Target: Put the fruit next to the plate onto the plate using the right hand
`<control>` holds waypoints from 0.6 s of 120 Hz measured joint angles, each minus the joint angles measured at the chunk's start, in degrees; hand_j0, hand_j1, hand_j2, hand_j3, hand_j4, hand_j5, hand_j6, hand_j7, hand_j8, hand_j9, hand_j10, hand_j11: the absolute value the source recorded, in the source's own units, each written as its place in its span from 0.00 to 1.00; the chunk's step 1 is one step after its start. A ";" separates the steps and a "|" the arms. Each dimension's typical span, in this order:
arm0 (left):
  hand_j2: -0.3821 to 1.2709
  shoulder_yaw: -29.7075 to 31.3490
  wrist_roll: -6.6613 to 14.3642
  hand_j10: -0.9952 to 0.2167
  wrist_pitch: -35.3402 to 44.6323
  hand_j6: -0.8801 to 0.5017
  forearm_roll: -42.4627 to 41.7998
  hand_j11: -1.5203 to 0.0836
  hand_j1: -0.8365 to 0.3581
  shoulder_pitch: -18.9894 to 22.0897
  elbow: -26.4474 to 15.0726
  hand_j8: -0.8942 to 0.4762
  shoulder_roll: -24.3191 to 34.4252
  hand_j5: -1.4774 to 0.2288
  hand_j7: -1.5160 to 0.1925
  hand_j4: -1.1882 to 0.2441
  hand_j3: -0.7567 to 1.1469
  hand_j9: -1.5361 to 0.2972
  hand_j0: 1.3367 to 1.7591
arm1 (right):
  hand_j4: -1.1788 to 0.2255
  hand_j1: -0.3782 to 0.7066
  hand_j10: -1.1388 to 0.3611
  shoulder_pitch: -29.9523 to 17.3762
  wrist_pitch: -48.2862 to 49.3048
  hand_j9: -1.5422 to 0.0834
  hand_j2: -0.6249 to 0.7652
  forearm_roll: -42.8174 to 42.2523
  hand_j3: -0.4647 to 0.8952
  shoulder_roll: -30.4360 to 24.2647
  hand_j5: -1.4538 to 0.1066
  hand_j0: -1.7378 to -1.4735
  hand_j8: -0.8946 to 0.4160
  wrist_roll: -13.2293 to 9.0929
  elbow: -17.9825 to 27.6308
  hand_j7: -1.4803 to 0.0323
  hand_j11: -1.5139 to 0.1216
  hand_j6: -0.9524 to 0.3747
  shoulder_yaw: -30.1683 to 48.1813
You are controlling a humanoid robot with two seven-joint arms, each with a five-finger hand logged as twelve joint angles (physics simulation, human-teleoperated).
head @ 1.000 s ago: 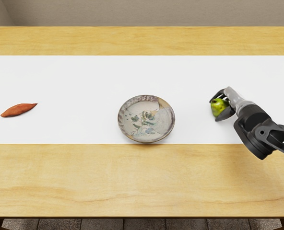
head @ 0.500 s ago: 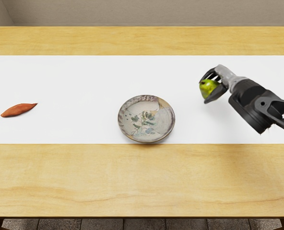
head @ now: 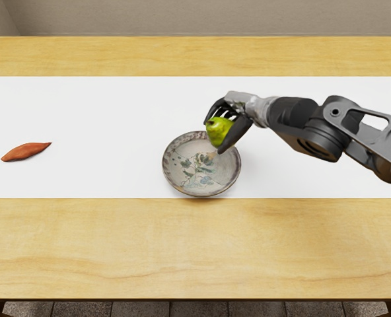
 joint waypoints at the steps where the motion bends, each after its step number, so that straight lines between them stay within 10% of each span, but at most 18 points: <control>1: 0.23 0.00 0.00 0.82 0.00 0.64 0.00 0.95 0.99 0.00 0.00 0.65 0.00 0.87 0.89 0.83 0.40 0.84 0.76 | 0.36 0.47 0.44 -0.04 0.08 0.38 0.53 0.01 0.34 0.13 0.33 0.32 0.39 0.00 0.00 0.38 0.34 0.36 -0.02; 18: 0.23 0.00 0.00 0.82 0.00 0.64 0.00 0.95 0.99 0.00 0.00 0.65 0.00 0.87 0.89 0.83 0.40 0.84 0.76 | 0.38 0.46 0.43 -1.00 0.74 0.40 0.53 0.14 0.34 2.05 0.36 0.32 0.39 0.00 -0.04 0.41 0.37 0.35 -0.37; 54: 0.23 0.00 0.00 0.82 0.00 0.64 0.00 0.95 0.99 0.00 0.00 0.65 0.00 0.87 0.89 0.83 0.40 0.84 0.76 | 0.73 0.13 0.68 -2.86 17.89 0.82 0.47 14.15 0.34 -1.61 0.79 0.31 0.61 0.16 -2.21 0.84 0.79 0.63 8.60; 72: 0.23 0.00 0.00 0.82 0.00 0.64 0.00 0.95 0.99 0.00 0.00 0.65 0.00 0.87 0.89 0.83 0.40 0.84 0.76 | 0.79 0.08 0.72 -5.87 31.47 0.89 0.46 22.15 0.34 -6.58 0.87 0.30 0.65 8.93 -2.81 0.91 0.86 0.67 13.23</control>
